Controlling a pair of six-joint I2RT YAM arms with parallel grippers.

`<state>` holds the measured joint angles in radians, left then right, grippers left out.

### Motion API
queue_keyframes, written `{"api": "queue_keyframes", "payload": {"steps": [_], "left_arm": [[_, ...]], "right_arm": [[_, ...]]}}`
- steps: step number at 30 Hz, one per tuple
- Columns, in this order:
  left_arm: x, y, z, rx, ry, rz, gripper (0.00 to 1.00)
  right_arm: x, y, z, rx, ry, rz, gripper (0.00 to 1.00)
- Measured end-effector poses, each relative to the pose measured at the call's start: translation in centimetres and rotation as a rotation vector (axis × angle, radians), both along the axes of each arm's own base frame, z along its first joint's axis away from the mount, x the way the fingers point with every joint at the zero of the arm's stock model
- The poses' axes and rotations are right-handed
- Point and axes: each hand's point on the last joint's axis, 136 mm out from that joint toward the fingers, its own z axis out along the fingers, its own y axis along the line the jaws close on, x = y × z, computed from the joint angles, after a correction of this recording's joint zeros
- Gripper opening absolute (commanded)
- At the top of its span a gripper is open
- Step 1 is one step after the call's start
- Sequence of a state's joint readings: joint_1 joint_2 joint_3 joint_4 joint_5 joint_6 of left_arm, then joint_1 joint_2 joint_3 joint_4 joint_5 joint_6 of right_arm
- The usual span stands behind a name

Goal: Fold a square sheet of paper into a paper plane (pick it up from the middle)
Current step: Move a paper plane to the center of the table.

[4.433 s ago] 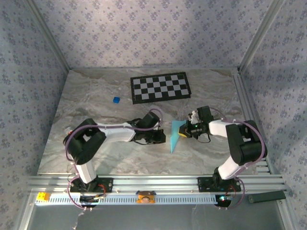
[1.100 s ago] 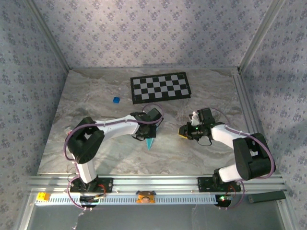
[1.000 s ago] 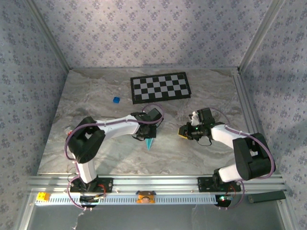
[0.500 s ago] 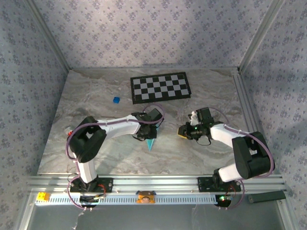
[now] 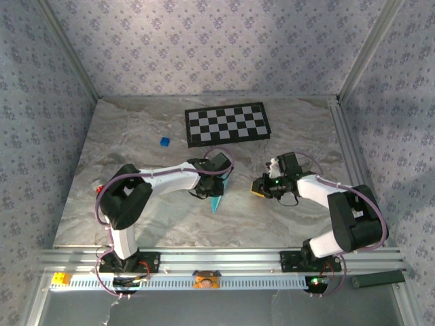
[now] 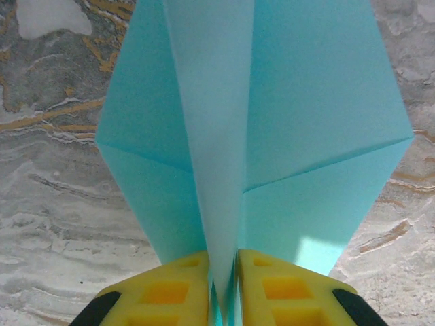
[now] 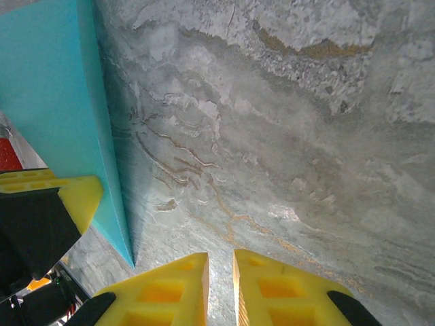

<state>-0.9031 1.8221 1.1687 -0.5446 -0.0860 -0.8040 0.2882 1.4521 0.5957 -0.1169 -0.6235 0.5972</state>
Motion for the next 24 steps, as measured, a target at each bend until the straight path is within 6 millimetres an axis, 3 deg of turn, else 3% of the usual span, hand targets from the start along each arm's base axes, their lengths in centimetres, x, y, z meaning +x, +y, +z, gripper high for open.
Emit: {"api": "queue_keyframes", "payload": {"steps": [17, 24], "left_arm": [[-0.1, -0.5, -1.0, -0.008, 0.021, -0.006, 0.17], [0.4, -0.8, -1.1, 0.025, 0.003, 0.010, 0.23]], "right_arm": [[0.0, 0.1, 0.0, 0.000, 0.001, 0.003, 0.18], [-0.2, 0.0, -0.1, -0.008, 0.009, 0.002, 0.18]]}}
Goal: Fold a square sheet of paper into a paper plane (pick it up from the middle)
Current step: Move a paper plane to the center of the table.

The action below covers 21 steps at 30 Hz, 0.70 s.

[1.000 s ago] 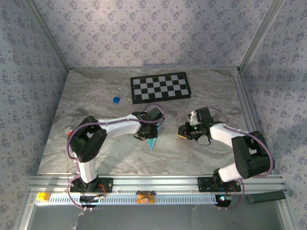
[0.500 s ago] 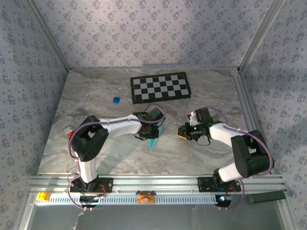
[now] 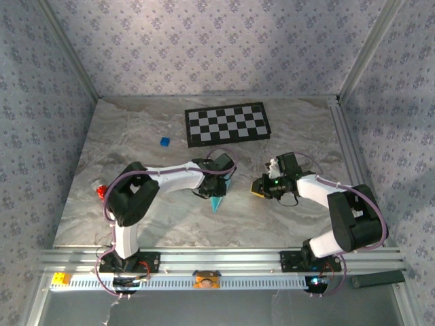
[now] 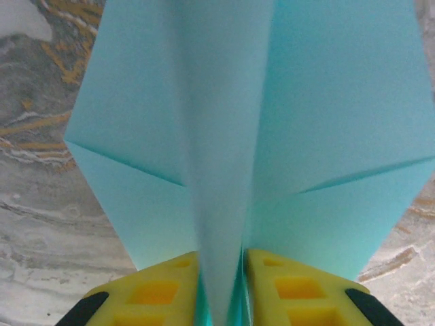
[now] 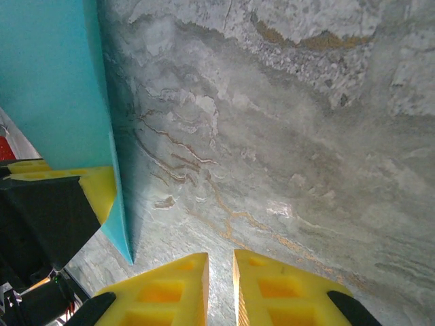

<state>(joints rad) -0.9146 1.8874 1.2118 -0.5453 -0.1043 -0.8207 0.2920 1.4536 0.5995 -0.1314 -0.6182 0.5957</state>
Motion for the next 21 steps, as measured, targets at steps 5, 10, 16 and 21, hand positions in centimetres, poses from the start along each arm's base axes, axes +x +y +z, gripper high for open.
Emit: {"api": "queue_keyframes", "payload": {"steps": [5, 10, 16, 21], "left_arm": [[0.2, -0.3, -0.1, 0.072, -0.022, 0.010, 0.26], [0.4, -0.3, -0.1, 0.106, -0.026, 0.038, 0.32], [0.6, -0.2, -0.1, 0.127, -0.027, 0.079, 0.37], [0.6, -0.2, -0.1, 0.143, -0.027, 0.111, 0.37]], "right_arm": [[0.0, -0.3, 0.3, -0.020, -0.008, -0.004, 0.18], [0.3, -0.6, 1.4, -0.028, -0.044, -0.012, 0.19], [0.6, -1.4, 2.1, -0.037, -0.062, -0.040, 0.19], [0.8, -1.8, 2.6, -0.034, -0.075, -0.058, 0.19]]}}
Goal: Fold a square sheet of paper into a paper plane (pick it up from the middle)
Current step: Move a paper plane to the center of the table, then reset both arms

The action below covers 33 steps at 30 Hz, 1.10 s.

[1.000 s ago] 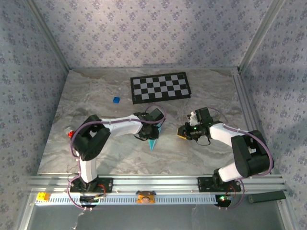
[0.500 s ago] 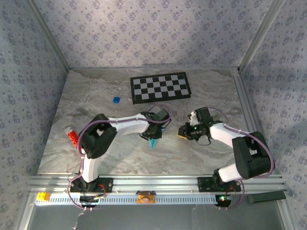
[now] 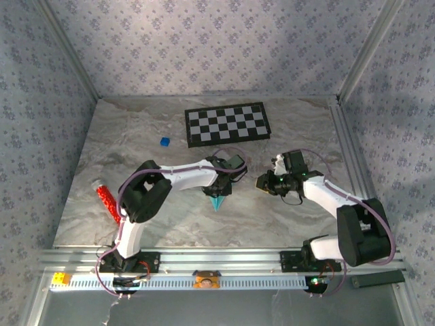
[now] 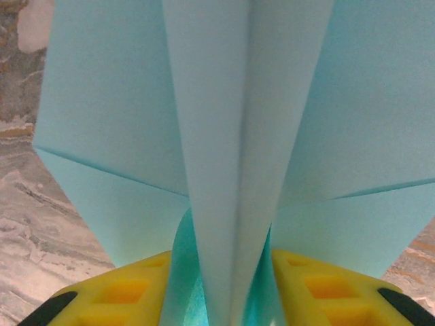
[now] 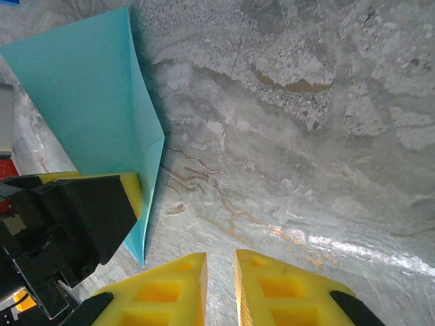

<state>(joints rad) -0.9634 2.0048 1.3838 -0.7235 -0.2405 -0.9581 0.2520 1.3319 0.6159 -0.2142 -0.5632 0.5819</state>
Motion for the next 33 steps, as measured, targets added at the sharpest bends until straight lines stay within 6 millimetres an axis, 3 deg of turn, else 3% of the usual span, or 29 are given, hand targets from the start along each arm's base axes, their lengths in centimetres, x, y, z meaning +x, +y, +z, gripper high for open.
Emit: {"api": "queue_keyframes", "payload": {"steps": [13, 22, 29, 33], "left_arm": [[0.3, -0.3, 0.6, -0.018, -0.008, 0.048, 0.39], [0.6, -0.6, 2.5, -0.048, -0.036, 0.056, 0.44], [1.1, -0.6, 6.3, -0.108, -0.107, 0.061, 0.45], [1.4, 0.5, 9.4, -0.133, -0.204, 0.061, 0.52]], "right_arm": [[0.0, -0.4, 0.7, -0.005, -0.022, -0.004, 0.20], [0.2, -1.2, 1.7, -0.030, -0.056, -0.020, 0.21], [0.8, -2.6, 3.2, -0.075, -0.111, -0.053, 0.23], [1.4, -4.0, 4.6, -0.143, -0.181, -0.080, 0.40]]}}
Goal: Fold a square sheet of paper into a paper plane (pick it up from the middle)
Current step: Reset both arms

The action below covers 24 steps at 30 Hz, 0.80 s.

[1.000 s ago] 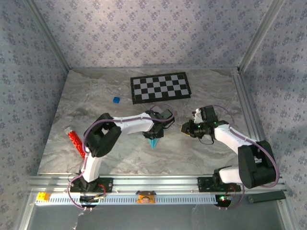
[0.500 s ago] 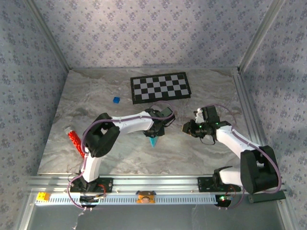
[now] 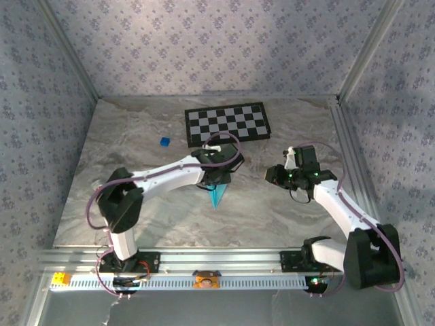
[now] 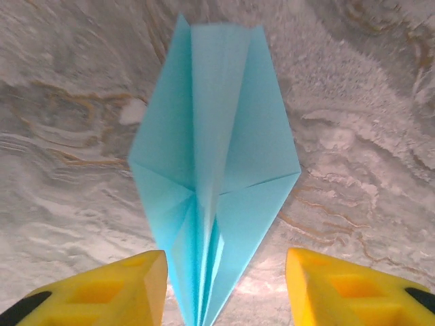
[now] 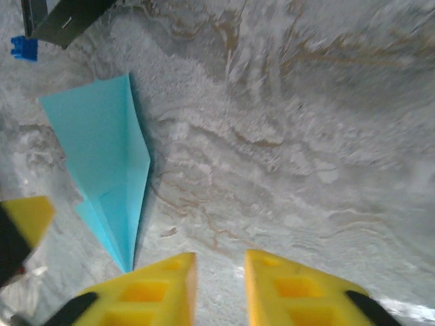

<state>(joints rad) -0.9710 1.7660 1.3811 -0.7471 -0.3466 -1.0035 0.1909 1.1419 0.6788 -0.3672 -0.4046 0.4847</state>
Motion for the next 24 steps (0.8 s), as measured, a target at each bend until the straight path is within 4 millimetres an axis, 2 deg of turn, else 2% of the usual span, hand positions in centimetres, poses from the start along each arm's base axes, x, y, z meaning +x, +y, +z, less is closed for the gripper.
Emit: {"api": "queue_keyframes", "payload": {"steps": [2, 5, 8, 10, 12, 15, 17, 21, 24], "left_arm": [[0.0, 1.2, 1.8, -0.004, -0.057, 0.000, 0.57], [0.4, 3.9, 4.4, -0.012, -0.160, 0.008, 0.65], [1.6, 8.4, 5.7, 0.010, -0.249, 0.064, 0.83], [2.6, 12.3, 5.7, 0.050, -0.304, 0.122, 0.91], [3.2, 16.2, 5.0, 0.110, -0.335, 0.174, 0.95], [3.9, 22.0, 3.5, 0.215, -0.349, 0.256, 0.96], [4.3, 25.4, 2.4, 0.283, -0.357, 0.302, 0.96], [4.4, 31.0, 0.1, 0.373, -0.342, 0.361, 0.97], [5.0, 33.8, -0.3, 0.375, -0.347, 0.396, 0.97]], "right_arm": [[0.4, -1.0, 1.1, -0.056, -0.065, -0.019, 0.53], [1.4, -3.3, 3.2, -0.175, -0.186, -0.085, 0.61], [3.0, -6.5, 4.8, -0.329, -0.296, -0.186, 0.65], [4.3, -8.5, 5.1, -0.435, -0.375, -0.234, 0.71], [5.3, -10.5, 4.1, -0.531, -0.410, -0.267, 0.73], [5.8, -13.7, 0.3, -0.649, -0.344, -0.315, 0.73], [6.2, -14.9, -1.5, -0.693, -0.326, -0.326, 0.73], [7.1, -14.4, -4.2, -0.717, -0.378, -0.265, 0.73], [8.7, -13.6, -4.7, -0.707, -0.437, -0.211, 0.72]]}}
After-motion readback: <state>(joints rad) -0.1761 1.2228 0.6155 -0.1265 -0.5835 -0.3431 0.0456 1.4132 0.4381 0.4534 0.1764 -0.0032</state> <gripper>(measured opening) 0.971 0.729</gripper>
